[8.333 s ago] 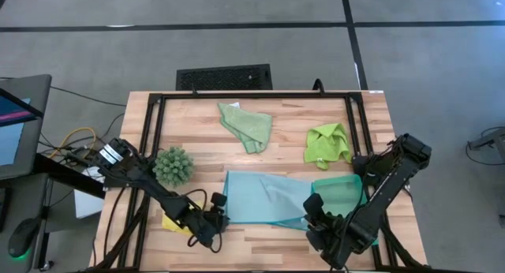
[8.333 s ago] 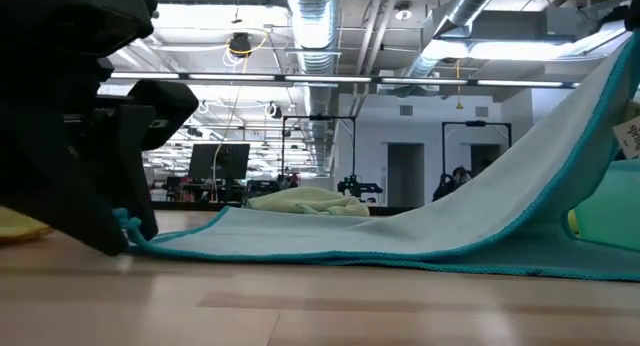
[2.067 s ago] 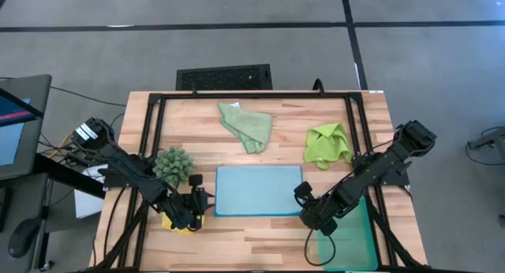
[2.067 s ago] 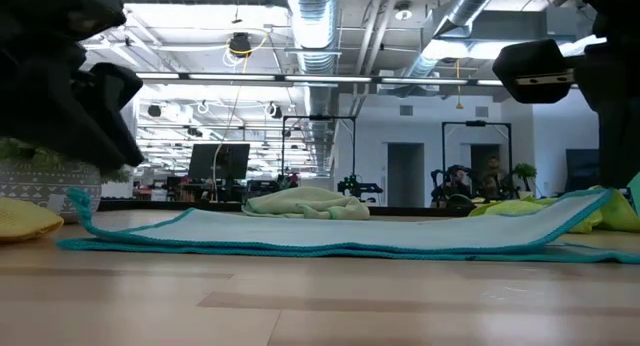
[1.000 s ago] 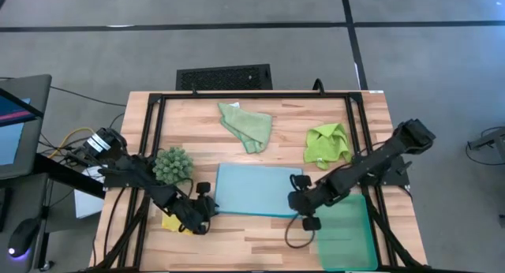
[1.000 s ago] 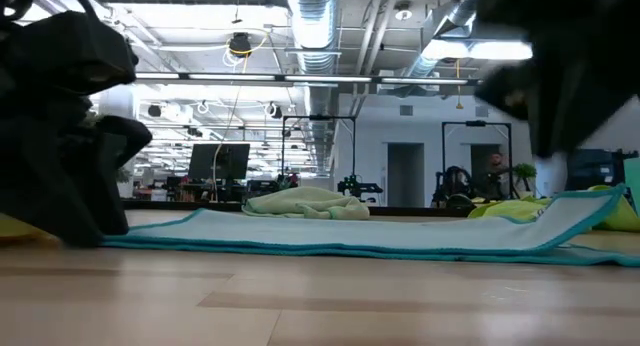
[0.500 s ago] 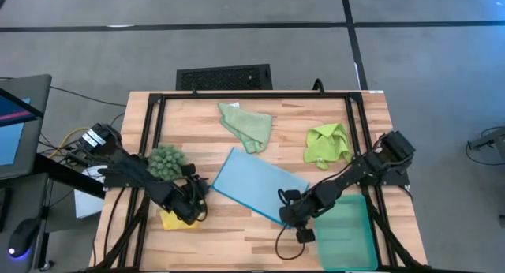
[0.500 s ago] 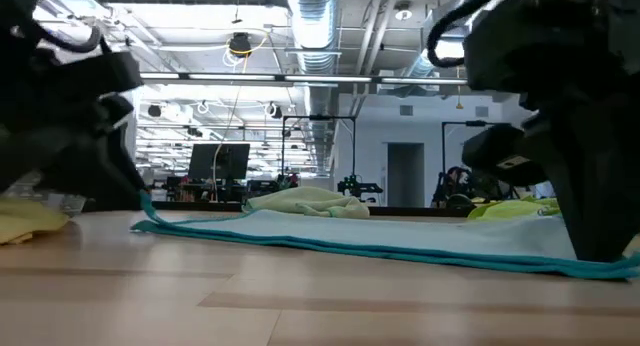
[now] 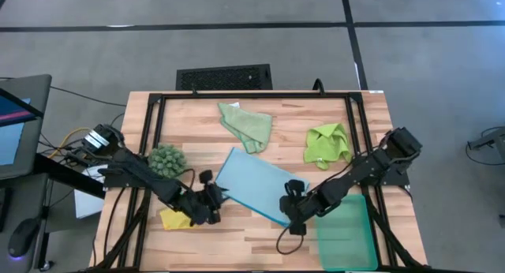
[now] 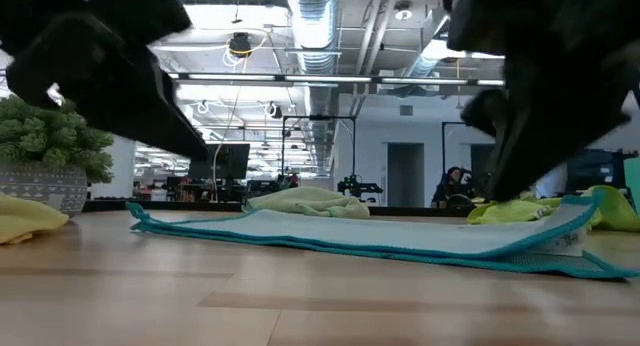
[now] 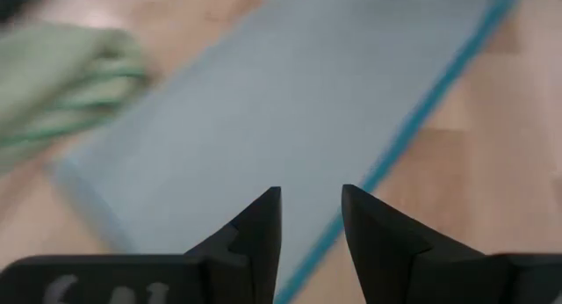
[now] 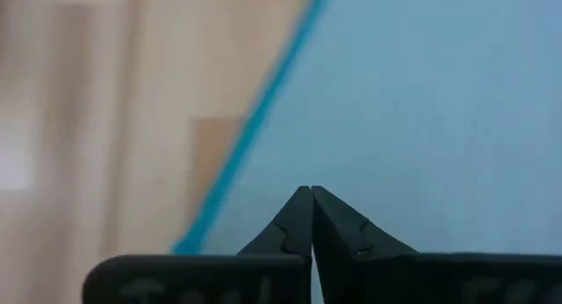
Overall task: Fold microfiber towels
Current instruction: Fold the blue microfiber cloth
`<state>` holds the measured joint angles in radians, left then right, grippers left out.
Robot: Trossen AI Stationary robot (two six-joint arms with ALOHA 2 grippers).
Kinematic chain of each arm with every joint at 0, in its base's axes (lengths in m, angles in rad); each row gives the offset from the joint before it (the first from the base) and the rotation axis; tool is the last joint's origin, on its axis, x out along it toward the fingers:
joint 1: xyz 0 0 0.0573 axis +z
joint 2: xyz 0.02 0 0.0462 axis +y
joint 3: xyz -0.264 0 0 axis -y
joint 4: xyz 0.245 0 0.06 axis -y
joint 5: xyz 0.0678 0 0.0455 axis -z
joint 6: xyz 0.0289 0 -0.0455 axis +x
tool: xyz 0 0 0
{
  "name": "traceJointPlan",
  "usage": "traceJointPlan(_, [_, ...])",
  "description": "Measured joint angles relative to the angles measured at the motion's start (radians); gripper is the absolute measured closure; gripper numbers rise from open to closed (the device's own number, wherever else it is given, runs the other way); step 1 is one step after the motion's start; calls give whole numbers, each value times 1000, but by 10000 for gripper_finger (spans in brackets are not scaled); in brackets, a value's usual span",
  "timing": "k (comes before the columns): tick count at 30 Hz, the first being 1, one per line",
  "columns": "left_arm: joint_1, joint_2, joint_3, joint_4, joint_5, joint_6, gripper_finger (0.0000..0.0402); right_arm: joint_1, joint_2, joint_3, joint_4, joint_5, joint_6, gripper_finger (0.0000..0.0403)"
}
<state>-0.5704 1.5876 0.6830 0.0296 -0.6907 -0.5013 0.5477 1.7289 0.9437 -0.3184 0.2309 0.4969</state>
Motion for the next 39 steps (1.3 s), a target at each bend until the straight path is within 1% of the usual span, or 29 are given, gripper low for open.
traceJointPlan(3, [41,73,-5,58,80,20,288,-13,33,-27,12,-5,43,382])
traceJointPlan(6, [85,127,-6,8,89,19,288,-9,65,-28,52,-37,41,388])
traceJointPlan(8, [116,146,-3,-14,79,17,288,1,90,-26,117,-92,18,389])
traceJointPlan(11, [153,143,-1,-66,67,30,288,16,155,-22,309,-145,-4,383])
traceJointPlan(15, [177,100,-5,-132,85,101,288,20,237,18,500,-149,-50,377])
traceJointPlan(18, [183,41,-8,-172,89,131,288,12,281,70,544,-139,-56,383])
traceJointPlan(22, [166,-42,9,-194,82,141,288,16,274,117,537,-24,-60,394])
traceJointPlan(23, [162,-51,10,-175,80,146,288,18,262,119,537,2,-72,396])
traceJointPlan(25, [142,-48,17,-67,94,173,288,30,222,117,530,47,-100,395])
traceJointPlan(26, [132,-51,15,-30,101,195,288,33,204,118,534,55,-106,393])
traceJointPlan(27, [122,-38,14,39,122,220,288,39,185,117,521,59,-110,389])
traceJointPlan(28, [115,-13,16,128,161,244,288,50,156,109,471,66,-113,386])
traceJointPlan(29, [111,8,18,182,199,262,288,59,130,103,414,77,-113,382])
traceJointPlan(31, [96,45,15,254,254,283,288,63,120,107,366,75,-109,377])
traceJointPlan(33, [97,106,27,327,302,288,288,77,88,77,238,62,-93,377])
traceJointPlan(34, [97,121,23,318,302,289,288,78,91,73,223,43,-70,378])
traceJointPlan(35, [97,143,23,316,301,289,288,78,104,66,244,21,-40,380])
traceJointPlan(37, [116,195,30,315,299,288,288,80,100,26,175,6,13,386])
traceJointPlan(38, [122,204,26,285,289,288,288,82,111,21,154,1,31,388])
traceJointPlan(39, [134,207,23,251,280,288,288,77,136,23,186,-8,46,389])
